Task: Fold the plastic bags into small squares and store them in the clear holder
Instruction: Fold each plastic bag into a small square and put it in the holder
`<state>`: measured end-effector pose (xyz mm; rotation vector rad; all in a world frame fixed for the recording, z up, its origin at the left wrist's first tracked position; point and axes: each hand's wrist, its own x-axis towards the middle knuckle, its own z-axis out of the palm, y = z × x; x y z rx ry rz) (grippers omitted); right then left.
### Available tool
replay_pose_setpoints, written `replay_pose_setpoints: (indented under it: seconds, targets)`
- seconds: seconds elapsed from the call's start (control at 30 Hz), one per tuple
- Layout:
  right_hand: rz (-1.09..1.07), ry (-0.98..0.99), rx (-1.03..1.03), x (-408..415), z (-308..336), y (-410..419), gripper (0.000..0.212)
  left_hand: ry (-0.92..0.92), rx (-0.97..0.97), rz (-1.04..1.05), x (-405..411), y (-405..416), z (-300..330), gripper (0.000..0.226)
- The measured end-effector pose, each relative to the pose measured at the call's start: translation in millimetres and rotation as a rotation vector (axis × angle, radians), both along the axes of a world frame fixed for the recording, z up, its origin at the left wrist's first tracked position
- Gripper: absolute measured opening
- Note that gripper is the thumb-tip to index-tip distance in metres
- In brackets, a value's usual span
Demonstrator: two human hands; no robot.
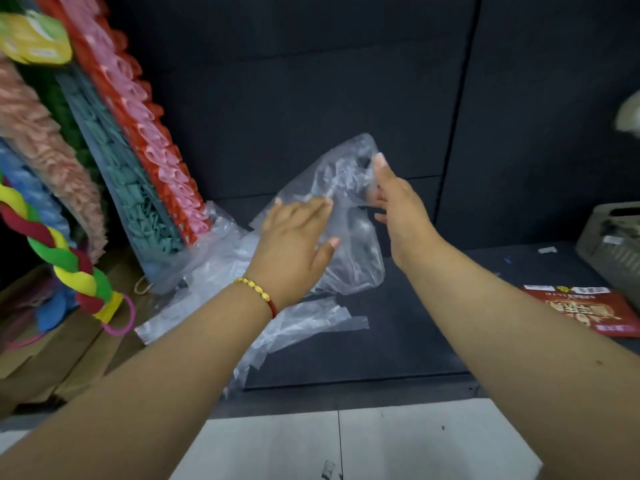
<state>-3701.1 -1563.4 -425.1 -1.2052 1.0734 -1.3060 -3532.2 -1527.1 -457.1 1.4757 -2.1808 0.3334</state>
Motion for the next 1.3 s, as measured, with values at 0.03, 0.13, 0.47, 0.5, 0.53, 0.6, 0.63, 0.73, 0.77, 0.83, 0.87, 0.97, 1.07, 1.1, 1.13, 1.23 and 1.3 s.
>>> replay_pose_setpoints:
  seconds: [0.03, 0.13, 0.47, 0.5, 0.53, 0.6, 0.63, 0.73, 0.77, 0.83, 0.87, 0.97, 1.07, 1.1, 1.13, 1.23, 1.3]
  targets:
    - [0.023, 0.005, 0.028, -3, 3, 7, 0.054, -0.059, -0.012, -0.021, -6, 12, -3, 0.061]
    - [0.020, -0.045, 0.100, -10, 0, 25, 0.026, -0.126, -0.010, -0.120, -15, 42, -10, 0.053]
    - [0.154, -0.537, 0.358, -41, 3, 67, 0.010, 1.019, 0.560, 0.163, 26, 92, -12, 0.071]
    - [0.155, -0.552, 0.374, -40, 2, 69, 0.009, 1.058, 0.648, 0.149, 27, 92, -18, 0.077]
    - [0.155, -0.571, 0.389, -39, 1, 69, 0.008, 1.079, 0.708, 0.133, 27, 91, -24, 0.078]
    - [0.150, -0.603, 0.413, -39, 0, 68, 0.007, 1.055, 0.741, 0.135, 23, 90, -35, 0.065]
    - [0.150, -0.614, 0.418, -40, -2, 67, 0.007, 1.023, 0.731, 0.151, 19, 89, -39, 0.051]
    - [0.133, -0.565, 0.402, -45, -9, 61, 0.009, 1.032, 0.618, 0.219, 11, 83, -49, 0.012]
    - [0.093, -0.465, 0.380, -48, -12, 57, 0.011, 1.062, 0.578, 0.234, 13, 81, -50, 0.010]
    - [-0.021, -0.171, 0.323, -55, -18, 50, 0.018, 1.140, 0.516, 0.248, 19, 78, -49, 0.013]
    - [-0.072, -0.051, 0.300, -59, -21, 46, 0.022, 1.203, 0.493, 0.241, 24, 76, -48, 0.015]
    - [-0.177, 0.169, 0.228, -71, -28, 36, 0.024, 1.355, 0.437, 0.224, 33, 74, -43, 0.021]
    - [-0.258, 0.336, 0.148, -81, -33, 30, 0.025, 1.423, 0.389, 0.207, 39, 71, -41, 0.023]
    - [-0.251, 0.345, 0.113, -83, -32, 30, 0.026, 1.442, 0.383, 0.200, 41, 70, -40, 0.023]
    - [-0.214, 0.309, 0.079, -84, -31, 31, 0.025, 1.455, 0.383, 0.191, 42, 70, -39, 0.023]
    - [0.109, 0.043, 0.053, -84, -25, 36, 0.024, 1.476, 0.395, 0.154, 46, 69, -37, 0.025]
    - [0.305, -0.051, 0.077, -85, -24, 40, 0.042, 1.502, 0.391, 0.148, 48, 68, -37, 0.025]
